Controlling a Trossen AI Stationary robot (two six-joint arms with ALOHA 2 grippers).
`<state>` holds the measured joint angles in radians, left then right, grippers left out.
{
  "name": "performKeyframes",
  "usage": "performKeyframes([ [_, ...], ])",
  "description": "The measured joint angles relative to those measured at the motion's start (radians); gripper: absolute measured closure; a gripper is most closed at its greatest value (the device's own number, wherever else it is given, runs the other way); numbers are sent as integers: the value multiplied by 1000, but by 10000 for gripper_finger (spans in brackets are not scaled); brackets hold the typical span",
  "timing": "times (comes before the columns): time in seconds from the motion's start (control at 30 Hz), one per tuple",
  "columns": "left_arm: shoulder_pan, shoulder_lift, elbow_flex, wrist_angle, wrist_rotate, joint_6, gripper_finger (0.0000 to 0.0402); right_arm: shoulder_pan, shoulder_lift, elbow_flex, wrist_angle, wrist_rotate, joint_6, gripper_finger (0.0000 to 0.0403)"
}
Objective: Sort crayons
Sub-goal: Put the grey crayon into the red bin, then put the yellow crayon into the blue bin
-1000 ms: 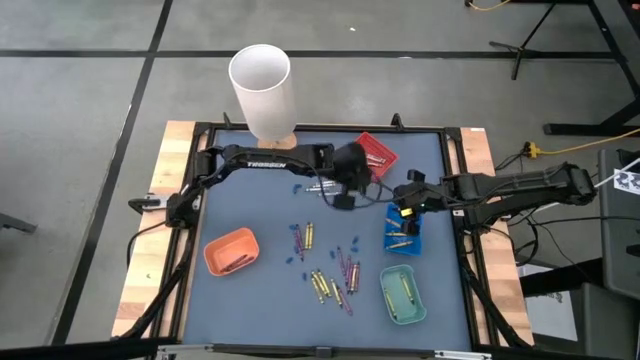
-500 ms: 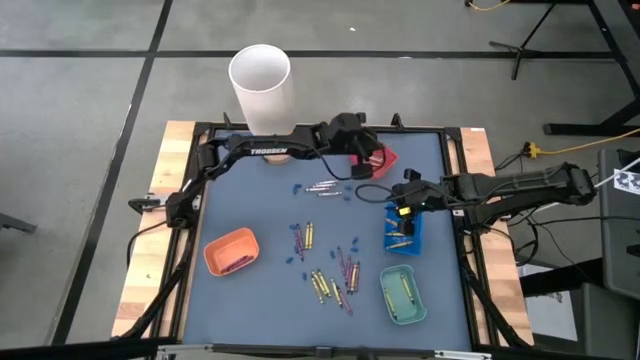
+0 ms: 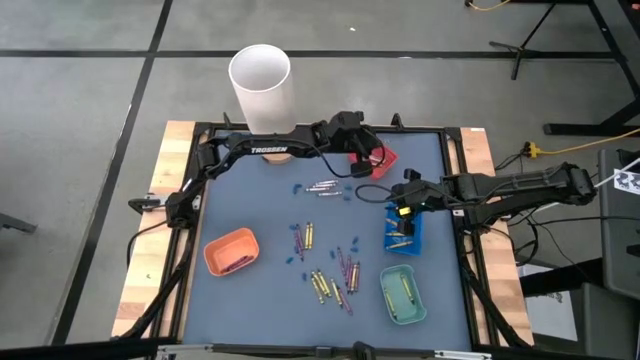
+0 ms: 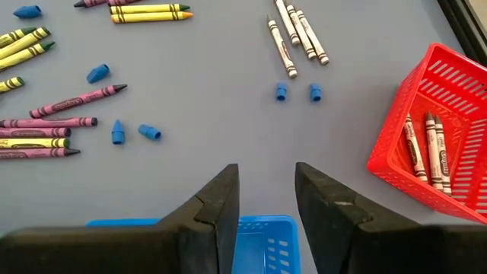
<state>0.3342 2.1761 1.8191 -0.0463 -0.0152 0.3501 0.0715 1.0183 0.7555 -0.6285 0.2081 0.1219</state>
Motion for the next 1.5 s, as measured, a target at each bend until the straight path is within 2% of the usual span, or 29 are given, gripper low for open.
performKeyframes([
  [0.2,0,0,0,1,-2,-8,303,0,0,0,0,0,0,276],
  [0.37,-9,0,0,2,-2,-8,279,0,0,0,-1,0,0,276],
  [0.7,-28,-1,0,-1,-2,-5,271,0,0,1,-1,0,0,276],
  [0.9,-48,-70,0,-155,9,-117,271,0,0,1,-1,0,0,276],
  [1.03,-56,-147,0,-327,98,-141,271,0,0,2,0,1,0,276],
  [1.2,-60,-236,-4,-459,307,-167,271,0,0,2,-1,1,0,276],
  [1.3,-72,-302,-68,-457,344,-166,271,0,0,2,-1,0,1,276],
  [1.4,-85,-386,-192,-430,291,-183,271,0,0,2,-2,0,2,276],
  [1.5,-93,-491,-362,-328,262,-209,271,0,0,2,-1,0,2,276],
])
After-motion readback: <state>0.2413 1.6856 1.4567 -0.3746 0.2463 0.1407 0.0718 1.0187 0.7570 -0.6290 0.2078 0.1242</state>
